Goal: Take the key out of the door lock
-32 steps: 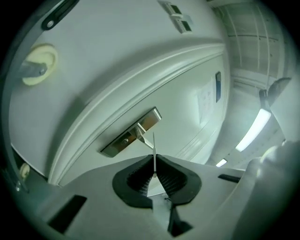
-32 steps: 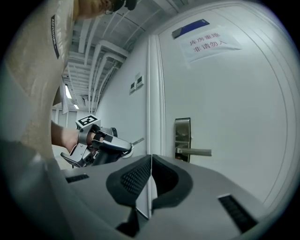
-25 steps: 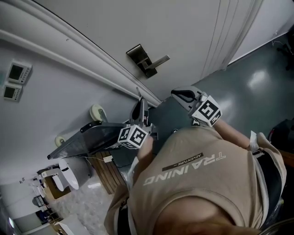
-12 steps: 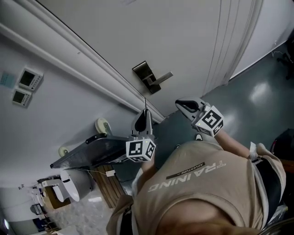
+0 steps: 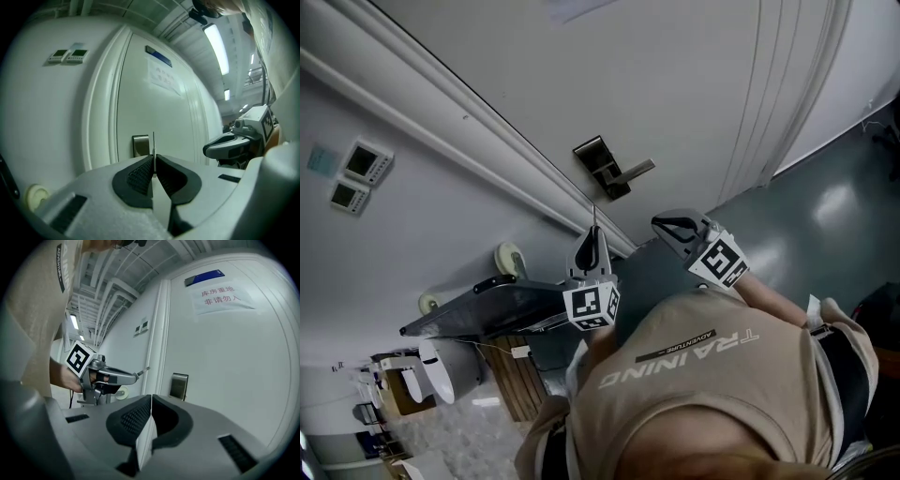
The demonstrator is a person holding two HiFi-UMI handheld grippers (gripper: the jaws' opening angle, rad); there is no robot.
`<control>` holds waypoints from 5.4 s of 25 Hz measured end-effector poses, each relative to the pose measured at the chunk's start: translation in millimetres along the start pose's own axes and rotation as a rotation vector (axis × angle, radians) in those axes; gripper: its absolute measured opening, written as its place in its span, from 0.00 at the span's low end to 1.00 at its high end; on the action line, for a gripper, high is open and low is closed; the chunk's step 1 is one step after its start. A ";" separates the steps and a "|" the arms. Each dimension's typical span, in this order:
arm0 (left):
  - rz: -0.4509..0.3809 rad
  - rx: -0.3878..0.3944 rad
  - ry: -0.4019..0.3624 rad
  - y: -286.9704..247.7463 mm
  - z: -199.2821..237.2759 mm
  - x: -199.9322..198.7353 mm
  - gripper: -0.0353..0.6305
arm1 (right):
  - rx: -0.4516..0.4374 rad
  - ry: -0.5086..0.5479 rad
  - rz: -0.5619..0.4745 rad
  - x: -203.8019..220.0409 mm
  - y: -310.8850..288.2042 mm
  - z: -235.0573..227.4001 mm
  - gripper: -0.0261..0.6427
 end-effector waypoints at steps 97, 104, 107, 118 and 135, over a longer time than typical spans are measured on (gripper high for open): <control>0.050 0.035 0.141 -17.7 24.0 16.1 0.09 | 0.117 -0.177 -0.016 14.4 -7.6 -49.0 0.06; 0.070 0.092 0.209 -47.8 22.2 -16.2 0.09 | 0.111 -0.178 -0.005 -14.1 -20.4 -75.2 0.06; 0.058 0.104 0.272 -55.2 25.1 -29.2 0.09 | 0.100 -0.147 0.003 -22.9 -21.5 -82.2 0.06; 0.075 0.082 0.274 -59.1 23.4 -40.0 0.09 | 0.086 -0.150 0.028 -23.4 -19.7 -90.5 0.06; 0.057 0.029 0.211 -35.6 10.6 -9.2 0.09 | 0.085 -0.136 -0.016 -10.2 -7.0 -68.2 0.06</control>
Point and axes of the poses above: the fingertips, and each gripper's own axes: y backward along the fingers, z to its left, x out of its underside, the point moved 6 cm from there along y, backward along the fingers, and after that the axes turned 1 degree about -x, right-handed, at the moved point
